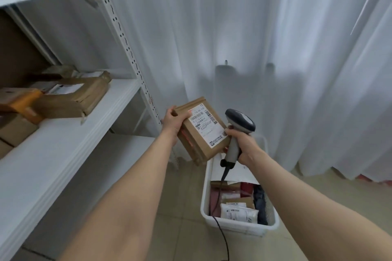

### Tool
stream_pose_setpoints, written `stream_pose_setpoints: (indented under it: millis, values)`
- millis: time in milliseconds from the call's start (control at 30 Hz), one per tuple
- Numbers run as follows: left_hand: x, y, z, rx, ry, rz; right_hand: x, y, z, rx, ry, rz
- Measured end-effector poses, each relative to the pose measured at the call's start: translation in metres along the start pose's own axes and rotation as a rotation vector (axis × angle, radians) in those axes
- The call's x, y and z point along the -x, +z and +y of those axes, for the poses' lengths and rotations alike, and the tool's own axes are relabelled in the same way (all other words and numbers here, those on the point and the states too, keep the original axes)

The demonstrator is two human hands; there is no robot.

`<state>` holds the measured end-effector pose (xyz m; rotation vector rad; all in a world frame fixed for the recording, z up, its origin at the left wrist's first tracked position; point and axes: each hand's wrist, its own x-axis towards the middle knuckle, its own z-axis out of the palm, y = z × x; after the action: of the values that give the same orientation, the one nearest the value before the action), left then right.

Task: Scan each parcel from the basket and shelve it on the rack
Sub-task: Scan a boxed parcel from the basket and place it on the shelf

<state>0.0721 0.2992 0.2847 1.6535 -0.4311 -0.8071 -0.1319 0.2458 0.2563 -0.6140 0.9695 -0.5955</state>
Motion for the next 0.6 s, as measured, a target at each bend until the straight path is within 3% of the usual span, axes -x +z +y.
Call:
stream_pose_setpoints:
  millis: [133, 333, 500, 600]
  values:
    - [0.037, -0.003, 0.0, 0.149, 0.001, -0.04, 0.032, 0.015, 0.011, -0.002, -0.064, -0.006]
    - [0.076, -0.014, -0.01, 0.061, -0.13, -0.268, 0.066, 0.023, 0.008, 0.079, -0.093, -0.019]
    - [0.099, -0.022, -0.014, 0.006, -0.131, -0.219, 0.091, 0.012, -0.003, 0.223, -0.169, 0.027]
    - [0.115, -0.02, -0.019, 0.006, -0.123, -0.205, 0.113, 0.009, -0.013, 0.248, -0.2, -0.084]
